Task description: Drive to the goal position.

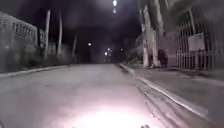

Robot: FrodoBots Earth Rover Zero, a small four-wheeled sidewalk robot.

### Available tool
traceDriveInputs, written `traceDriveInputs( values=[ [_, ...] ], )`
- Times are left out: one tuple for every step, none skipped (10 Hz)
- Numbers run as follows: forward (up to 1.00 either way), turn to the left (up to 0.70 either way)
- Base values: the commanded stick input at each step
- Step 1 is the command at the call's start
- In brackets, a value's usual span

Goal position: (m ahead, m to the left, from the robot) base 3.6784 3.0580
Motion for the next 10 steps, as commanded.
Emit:
traceDriveInputs(
  values=[
    [0.70, 0.00],
    [0.70, 0.00],
    [0.70, 0.00],
    [0.70, 0.00],
    [0.70, 0.00],
    [0.70, 0.00],
    [0.70, 0.00],
    [0.70, 0.00],
    [0.70, 0.00],
    [0.70, 0.00]
  ],
)
